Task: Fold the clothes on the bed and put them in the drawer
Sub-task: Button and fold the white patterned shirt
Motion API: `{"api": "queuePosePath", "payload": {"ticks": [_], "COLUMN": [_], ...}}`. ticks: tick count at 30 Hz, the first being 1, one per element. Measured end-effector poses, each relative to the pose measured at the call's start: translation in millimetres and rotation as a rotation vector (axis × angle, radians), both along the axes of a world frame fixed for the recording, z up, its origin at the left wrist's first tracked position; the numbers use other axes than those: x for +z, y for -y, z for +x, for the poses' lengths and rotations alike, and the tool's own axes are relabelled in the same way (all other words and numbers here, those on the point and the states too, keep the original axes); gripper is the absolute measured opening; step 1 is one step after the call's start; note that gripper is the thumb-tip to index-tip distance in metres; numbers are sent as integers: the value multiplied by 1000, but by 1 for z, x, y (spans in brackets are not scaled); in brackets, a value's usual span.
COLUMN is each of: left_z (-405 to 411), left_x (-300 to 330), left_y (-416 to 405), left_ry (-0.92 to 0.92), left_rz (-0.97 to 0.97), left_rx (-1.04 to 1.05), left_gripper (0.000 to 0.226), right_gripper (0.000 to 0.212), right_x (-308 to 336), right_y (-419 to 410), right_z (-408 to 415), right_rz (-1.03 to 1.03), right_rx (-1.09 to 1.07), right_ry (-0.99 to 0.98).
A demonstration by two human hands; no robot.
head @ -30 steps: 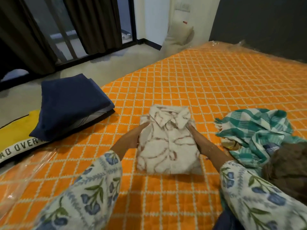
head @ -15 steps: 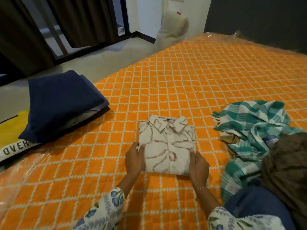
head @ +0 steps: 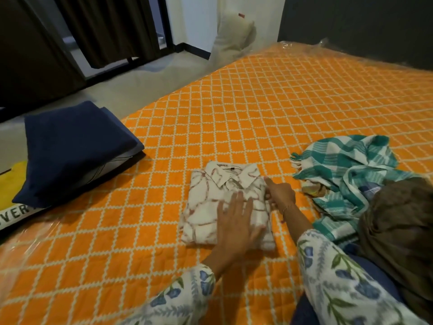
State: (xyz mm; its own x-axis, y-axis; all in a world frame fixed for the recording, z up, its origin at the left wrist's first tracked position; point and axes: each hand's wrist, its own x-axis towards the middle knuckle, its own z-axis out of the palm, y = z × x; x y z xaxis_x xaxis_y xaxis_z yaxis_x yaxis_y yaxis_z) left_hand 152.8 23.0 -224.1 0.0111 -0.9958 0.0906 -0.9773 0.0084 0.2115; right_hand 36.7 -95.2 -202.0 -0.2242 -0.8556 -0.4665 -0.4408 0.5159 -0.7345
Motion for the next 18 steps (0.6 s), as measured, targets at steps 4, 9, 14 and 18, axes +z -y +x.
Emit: {"api": "queuePosePath", "payload": {"ticks": [4,9,14,18], "left_z": [-16,-7,-1,27], "left_x": [-16,-38,-30,-15], "left_y": [9,4,3,4], "left_ry": [100,124,106,-47], "left_rz": [125,109,-40,-281], "left_rx": [-145,-251,-246,234], "left_gripper": [86,79,77,57], "right_gripper": [21,31,29,52], "right_x": [18,-7,-24,-11], "right_y": [21,33,37,9], "right_z": [3,-8,-2,9], "right_rz": [71,42,-91,-235], "right_rx": [-34,-156,-9,45], "right_ry": [346,407,14,-149]}}
